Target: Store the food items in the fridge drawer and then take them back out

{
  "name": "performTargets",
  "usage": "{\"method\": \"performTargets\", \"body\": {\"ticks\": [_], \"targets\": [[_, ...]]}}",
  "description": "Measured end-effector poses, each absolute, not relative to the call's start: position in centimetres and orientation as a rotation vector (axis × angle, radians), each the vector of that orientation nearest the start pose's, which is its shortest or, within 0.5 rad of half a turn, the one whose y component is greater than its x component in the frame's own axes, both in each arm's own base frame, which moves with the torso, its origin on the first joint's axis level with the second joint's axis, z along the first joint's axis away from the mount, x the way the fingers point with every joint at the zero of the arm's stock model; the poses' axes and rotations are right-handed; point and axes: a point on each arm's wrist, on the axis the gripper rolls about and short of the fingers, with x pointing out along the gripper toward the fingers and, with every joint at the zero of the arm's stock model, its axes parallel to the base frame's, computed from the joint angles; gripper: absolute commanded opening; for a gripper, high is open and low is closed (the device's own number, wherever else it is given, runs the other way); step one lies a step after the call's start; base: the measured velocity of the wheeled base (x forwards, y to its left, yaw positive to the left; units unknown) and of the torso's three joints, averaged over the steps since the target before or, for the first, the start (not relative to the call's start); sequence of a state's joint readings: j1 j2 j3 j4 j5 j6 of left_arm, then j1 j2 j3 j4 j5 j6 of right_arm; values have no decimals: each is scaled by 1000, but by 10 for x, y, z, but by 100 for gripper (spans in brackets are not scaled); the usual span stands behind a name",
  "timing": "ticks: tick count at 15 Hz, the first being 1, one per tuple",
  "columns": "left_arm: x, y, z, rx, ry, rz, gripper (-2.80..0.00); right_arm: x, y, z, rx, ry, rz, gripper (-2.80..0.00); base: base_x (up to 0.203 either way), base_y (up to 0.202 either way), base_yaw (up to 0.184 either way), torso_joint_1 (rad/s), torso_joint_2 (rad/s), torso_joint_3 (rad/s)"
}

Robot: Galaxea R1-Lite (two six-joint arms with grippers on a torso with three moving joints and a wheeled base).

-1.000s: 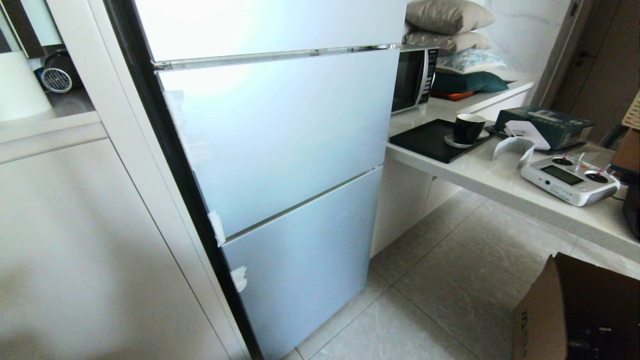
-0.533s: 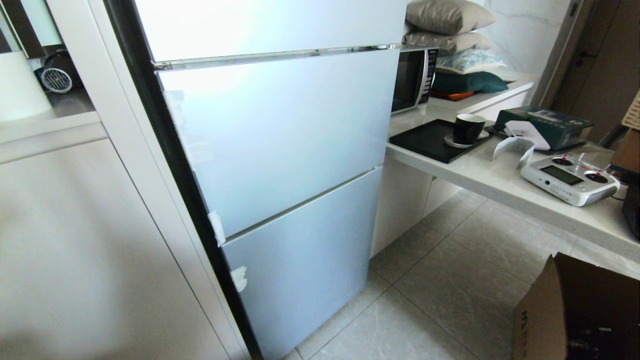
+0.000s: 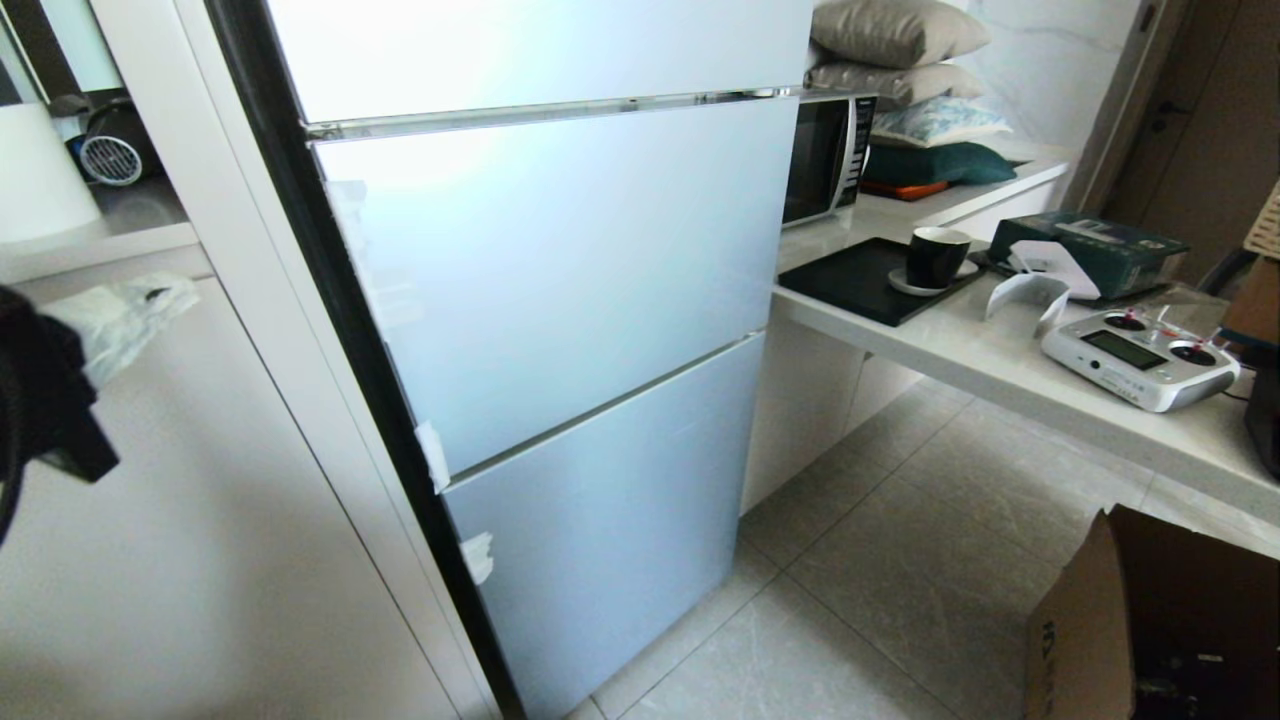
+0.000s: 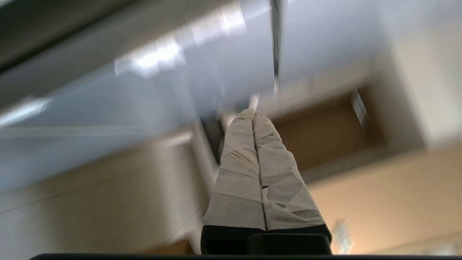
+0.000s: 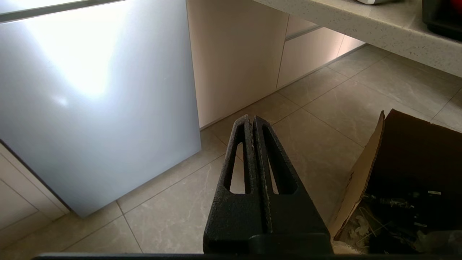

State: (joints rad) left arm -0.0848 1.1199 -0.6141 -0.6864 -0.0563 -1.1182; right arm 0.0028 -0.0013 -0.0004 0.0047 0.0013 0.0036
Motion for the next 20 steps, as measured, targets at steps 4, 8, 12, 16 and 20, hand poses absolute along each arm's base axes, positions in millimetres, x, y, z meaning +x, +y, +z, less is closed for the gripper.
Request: {"method": "performTargets", "body": {"ticks": [4, 8, 12, 16, 20], "targets": [[233, -11, 269, -1197, -169, -141, -280, -23, 0, 75, 0, 2, 4, -280, 0, 0, 0, 0, 0, 0], [281, -12, 280, -1168, -240, -159, -280, -23, 0, 75, 0, 2, 4, -280, 0, 0, 0, 0, 0, 0], [304, -11, 282, -1141, -269, -93, -280, -23, 0, 75, 0, 3, 4, -280, 0, 0, 0, 0, 0, 0], [326, -12, 274, -1138, -258, -76, -280, -23, 0, 75, 0, 3, 4, -280, 0, 0, 0, 0, 0, 0], [348, -12, 263, -1141, -259, -36, -280, -23, 0, 75, 0, 2, 4, -280, 0, 0, 0, 0, 0, 0]]}}
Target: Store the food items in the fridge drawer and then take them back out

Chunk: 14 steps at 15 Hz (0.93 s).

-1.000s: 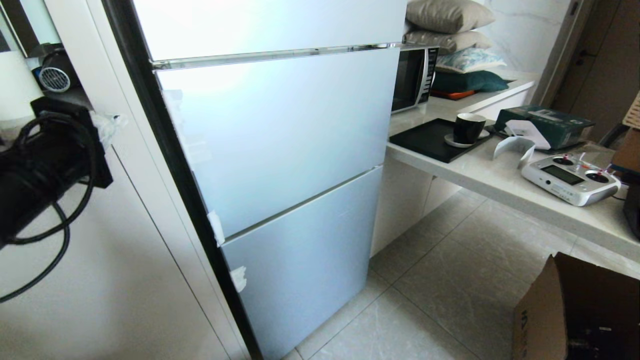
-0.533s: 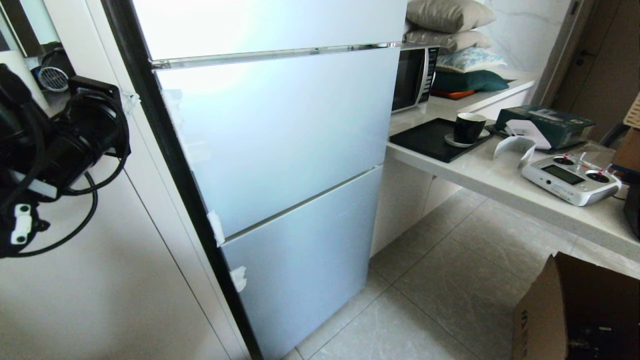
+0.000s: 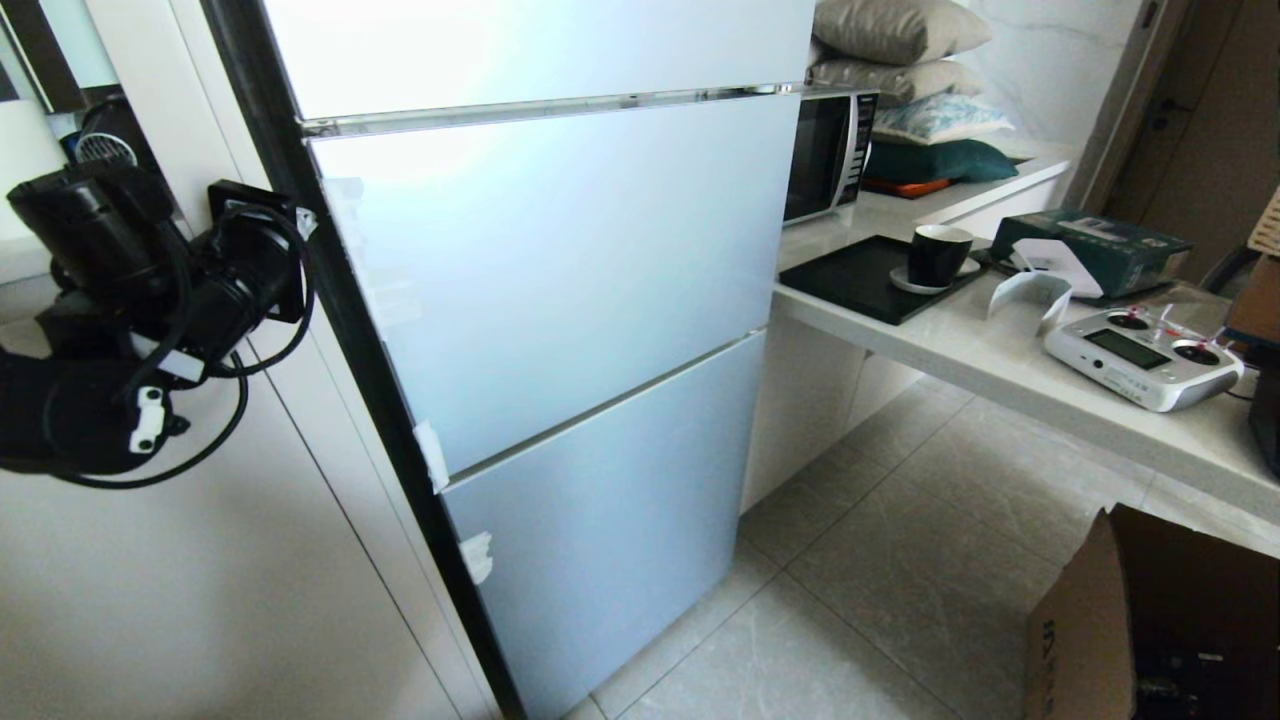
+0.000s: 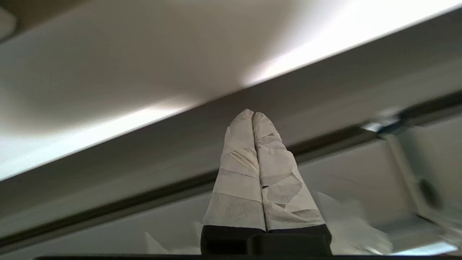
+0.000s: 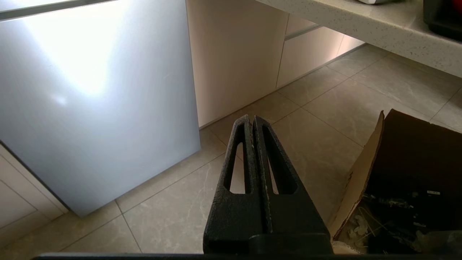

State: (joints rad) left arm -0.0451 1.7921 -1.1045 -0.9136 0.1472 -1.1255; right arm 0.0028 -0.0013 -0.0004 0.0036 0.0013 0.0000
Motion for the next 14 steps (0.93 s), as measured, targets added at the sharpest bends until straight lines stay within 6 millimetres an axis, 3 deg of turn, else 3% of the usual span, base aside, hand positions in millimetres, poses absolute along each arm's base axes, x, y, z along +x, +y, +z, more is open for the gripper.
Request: {"method": "performTargets", "body": {"ticks": [3, 14], "targets": [[350, -15, 259, -1143, -245, -35, -280, -23, 0, 75, 0, 3, 4, -280, 0, 0, 0, 0, 0, 0], [324, -44, 256, -1153, -166, -108, -280, -23, 0, 75, 0, 2, 4, -280, 0, 0, 0, 0, 0, 0]]}}
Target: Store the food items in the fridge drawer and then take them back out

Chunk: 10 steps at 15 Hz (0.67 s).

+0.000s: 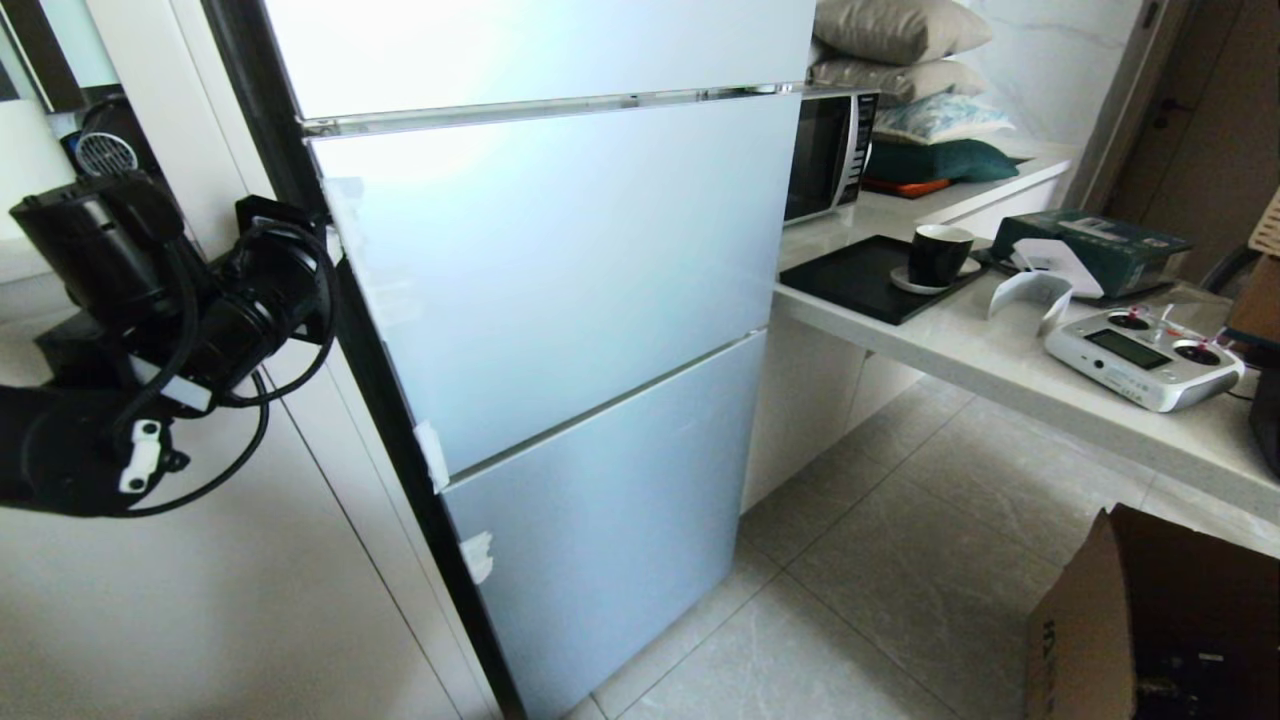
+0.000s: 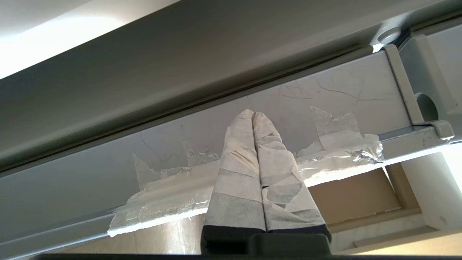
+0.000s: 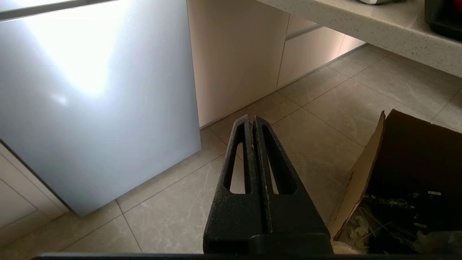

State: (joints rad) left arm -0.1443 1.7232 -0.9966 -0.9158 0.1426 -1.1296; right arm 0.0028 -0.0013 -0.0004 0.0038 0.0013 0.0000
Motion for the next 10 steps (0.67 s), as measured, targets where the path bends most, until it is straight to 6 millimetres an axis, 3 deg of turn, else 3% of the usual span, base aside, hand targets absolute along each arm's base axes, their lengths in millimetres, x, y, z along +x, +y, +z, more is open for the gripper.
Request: {"method": "performTargets", "body": {"ticks": [10], "targets": [[313, -70, 245, -1160, -101, -167, -280, -23, 0, 75, 0, 3, 3, -280, 0, 0, 0, 0, 0, 0]]}}
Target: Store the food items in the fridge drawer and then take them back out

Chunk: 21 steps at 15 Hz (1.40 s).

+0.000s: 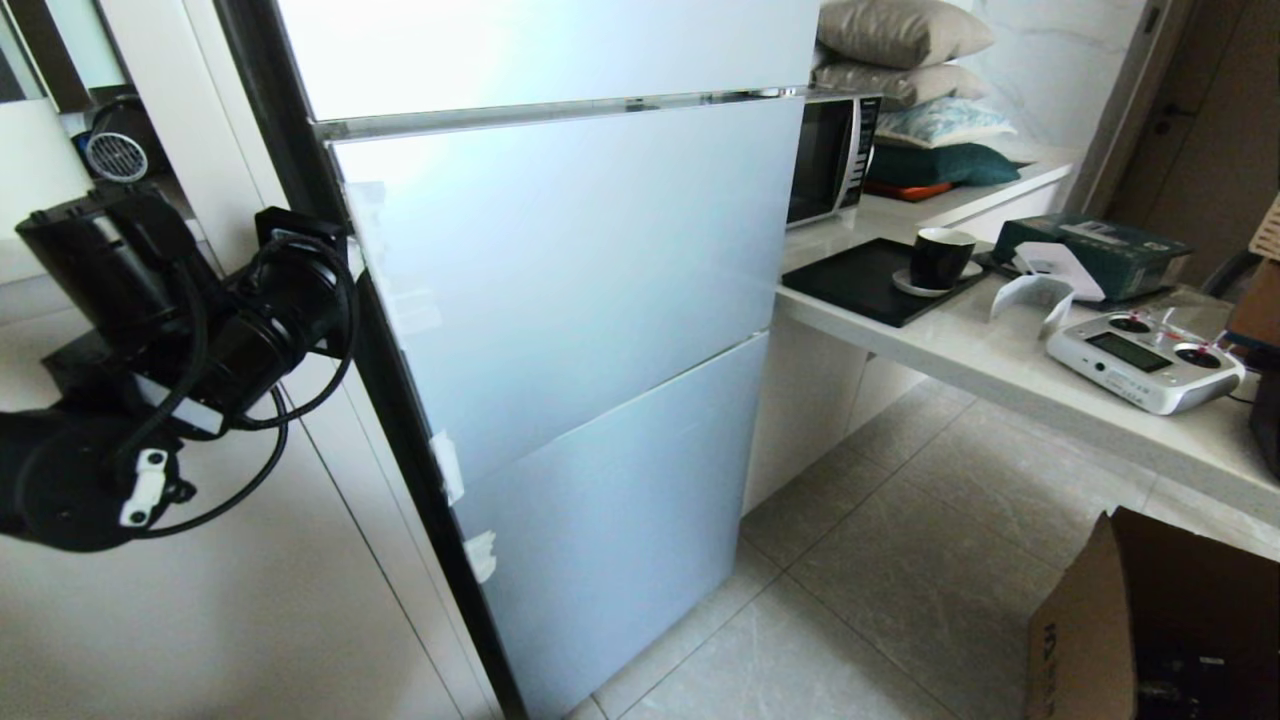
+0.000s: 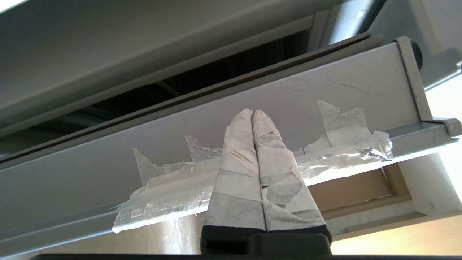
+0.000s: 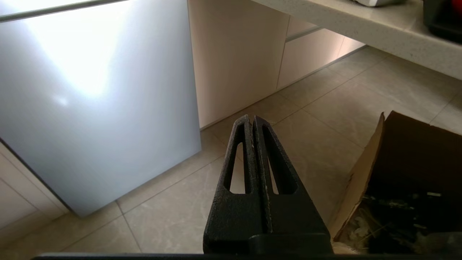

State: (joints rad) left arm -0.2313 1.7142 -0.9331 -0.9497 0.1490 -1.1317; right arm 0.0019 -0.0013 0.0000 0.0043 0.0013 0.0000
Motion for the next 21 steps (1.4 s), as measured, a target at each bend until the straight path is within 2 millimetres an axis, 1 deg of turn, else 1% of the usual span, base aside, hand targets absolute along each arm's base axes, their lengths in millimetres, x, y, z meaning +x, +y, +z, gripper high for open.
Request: {"method": "performTargets", "body": {"ticks": [4, 8, 15, 19, 21], "targets": [[306, -72, 242, -1158, -94, -184, -280, -23, 0, 75, 0, 2, 4, -280, 0, 0, 0, 0, 0, 0], [284, -80, 243, -1159, -62, -222, -280, -23, 0, 75, 0, 3, 4, -280, 0, 0, 0, 0, 0, 0], [221, -115, 242, -1162, 74, -427, -280, -23, 0, 75, 0, 2, 4, -280, 0, 0, 0, 0, 0, 0], [185, -131, 239, -1161, 157, -543, -280, -23, 0, 75, 0, 3, 3, -280, 0, 0, 0, 0, 0, 0], [164, -134, 241, -1163, 183, -607, -280, -23, 0, 75, 0, 3, 4, -280, 0, 0, 0, 0, 0, 0]]}}
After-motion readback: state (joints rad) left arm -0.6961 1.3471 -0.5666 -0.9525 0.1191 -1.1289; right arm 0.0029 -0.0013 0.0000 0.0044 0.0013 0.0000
